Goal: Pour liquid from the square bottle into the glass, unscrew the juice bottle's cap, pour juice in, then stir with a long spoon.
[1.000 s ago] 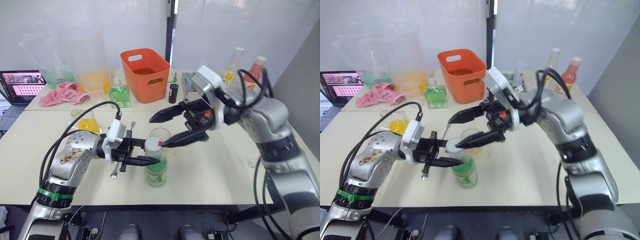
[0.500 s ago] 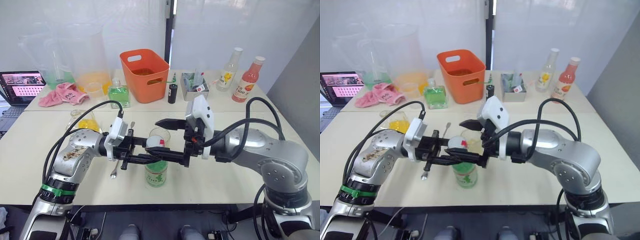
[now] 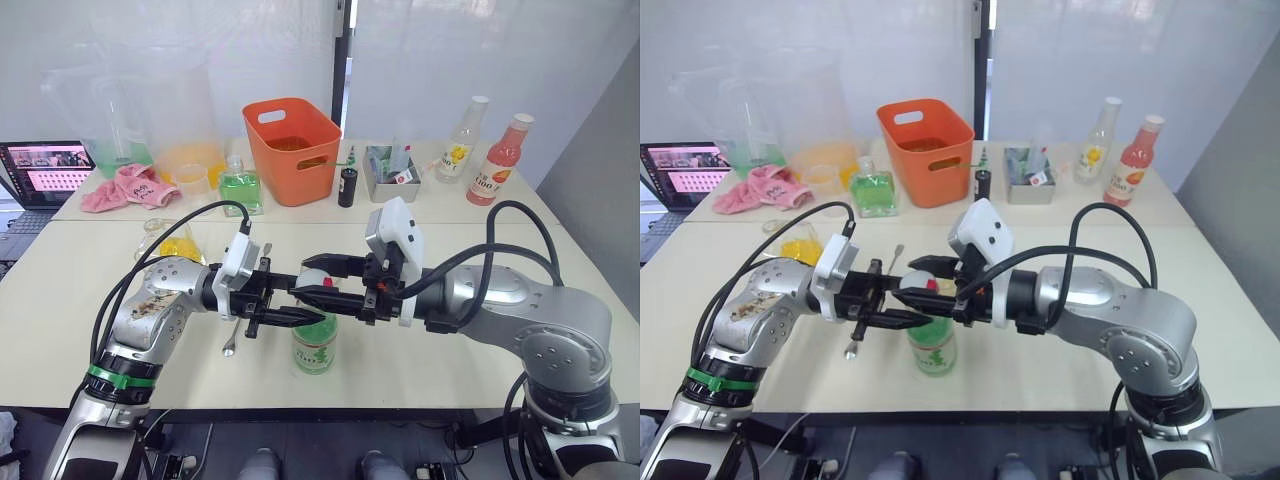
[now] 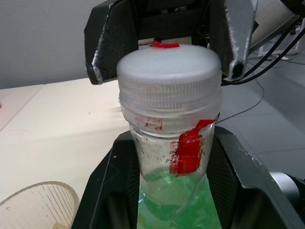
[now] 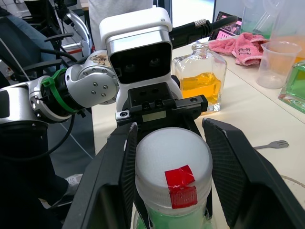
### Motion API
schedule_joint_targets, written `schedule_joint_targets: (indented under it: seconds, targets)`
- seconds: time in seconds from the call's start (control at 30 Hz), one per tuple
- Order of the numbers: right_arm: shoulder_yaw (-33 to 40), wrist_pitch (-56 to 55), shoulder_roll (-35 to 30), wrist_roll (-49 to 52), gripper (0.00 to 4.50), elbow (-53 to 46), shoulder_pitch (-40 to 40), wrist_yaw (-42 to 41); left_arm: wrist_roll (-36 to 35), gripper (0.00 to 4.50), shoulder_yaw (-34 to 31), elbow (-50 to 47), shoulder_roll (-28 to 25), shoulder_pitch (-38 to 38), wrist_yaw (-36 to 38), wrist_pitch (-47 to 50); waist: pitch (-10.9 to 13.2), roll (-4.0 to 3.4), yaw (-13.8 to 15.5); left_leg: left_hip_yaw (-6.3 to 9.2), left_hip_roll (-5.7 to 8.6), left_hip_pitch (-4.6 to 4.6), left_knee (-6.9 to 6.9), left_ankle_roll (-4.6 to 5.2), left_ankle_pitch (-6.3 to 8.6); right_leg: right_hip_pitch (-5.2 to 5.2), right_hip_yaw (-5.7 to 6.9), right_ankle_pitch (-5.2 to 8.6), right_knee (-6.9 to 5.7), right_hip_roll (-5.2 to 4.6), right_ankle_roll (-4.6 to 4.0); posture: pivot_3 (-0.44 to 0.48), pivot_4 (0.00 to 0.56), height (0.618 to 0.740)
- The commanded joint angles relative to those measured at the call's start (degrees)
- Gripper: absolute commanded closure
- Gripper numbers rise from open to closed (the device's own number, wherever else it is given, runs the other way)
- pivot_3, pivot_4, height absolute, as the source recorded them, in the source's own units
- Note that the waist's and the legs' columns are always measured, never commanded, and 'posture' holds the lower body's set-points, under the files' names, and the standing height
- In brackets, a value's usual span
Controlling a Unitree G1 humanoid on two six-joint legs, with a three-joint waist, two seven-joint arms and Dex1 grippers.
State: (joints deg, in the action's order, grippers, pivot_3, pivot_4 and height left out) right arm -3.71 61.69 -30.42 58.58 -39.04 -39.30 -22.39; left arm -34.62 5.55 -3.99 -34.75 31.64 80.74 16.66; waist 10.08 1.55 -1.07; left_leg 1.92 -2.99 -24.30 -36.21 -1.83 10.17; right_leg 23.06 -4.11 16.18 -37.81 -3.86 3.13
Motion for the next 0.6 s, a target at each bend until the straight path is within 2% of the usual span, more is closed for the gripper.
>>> schedule_joint_targets:
  seconds: [0.03, 0.13, 0.23, 0.33, 0.43, 0.5, 0.6]
  targets:
    - [1.5, -2.54, -0.13, 0.02, 2.84, -0.91, 0.1, -1.18, 2.02, 2.75, 1.1, -0.3, -0.54, -0.29, -0.2, 0.56, 0.0, 0.0, 0.0, 0.0, 0.0, 0.0, 0.0, 0.0, 0.0, 0.0, 0.0, 0.0, 0.0, 0.0, 0.0, 0.0, 0.15, 0.739]
    - [1.19, -6.9, -0.82, -0.88, 2.84, 2.53, -0.44, -10.2, 2.33, 2.75, 1.23, -0.15, -0.58, -0.18, -0.25, 0.43, 0.0, 0.0, 0.0, 0.0, 0.0, 0.0, 0.0, 0.0, 0.0, 0.0, 0.0, 0.0, 0.01, 0.0, 0.0, 0.0, 0.15, 0.739]
    - [-1.82, -12.19, -3.54, -3.4, 2.84, 10.1, -2.15, -27.96, 2.83, 2.75, 1.47, 0.35, -0.74, 0.08, -0.14, -0.04, 0.0, 0.0, 0.0, -0.01, 0.0, 0.0, 0.0, 0.0, 0.0, -0.01, 0.0, 0.0, 0.06, 0.0, 0.0, 0.0, 0.15, 0.739]
    - [-11.1, -21.29, -4.33, -12.65, 2.84, 24.28, -9.64, -48.24, 2.77, 2.75, 1.3, -0.06, -1.44, -0.27, 0.18, -0.26, 0.0, -0.01, -0.39, -0.02, 0.0, 0.02, 0.01, 0.0, 0.0, -0.03, 0.0, 0.0, 0.1, 0.02, 0.0, 0.0, 0.15, 0.739]
    - [-19.89, -29.98, -0.78, -20.48, 2.84, 39.33, -18.95, -65.77, 2.45, 2.75, 0.9, -1.14, -1.88, -0.82, -0.08, 0.04, 0.0, -0.04, -1.19, 0.01, -0.08, 0.07, 0.09, 0.0, 0.0, -0.03, 0.0, 0.0, 0.08, 0.12, -0.01, 0.0, 0.15, 0.739]
    - [-25.43, -34.95, -0.25, -21.58, 2.84, 45.6, -23.29, -70.07, 2.32, 2.75, 0.66, -1.72, -2.06, -1.08, -0.23, 0.3, 0.0, -0.07, -1.31, 0.01, -0.08, 0.08, 0.1, 0.0, 0.0, -0.02, 0.0, 0.0, 0.07, 0.13, -0.01, 0.0, 0.15, 0.739]
    - [-33.05, -42.11, 2.21, -22.29, 2.84, 55.64, -29.94, -70.11, 2.17, 2.75, 0.44, -2.59, -2.35, -1.41, -0.37, 0.74, 0.0, -0.08, -1.21, 0.13, -0.07, 0.08, 0.11, 0.0, 0.0, -0.11, 0.01, -0.01, 0.08, 0.13, -0.02, 0.0, 0.15, 0.739]
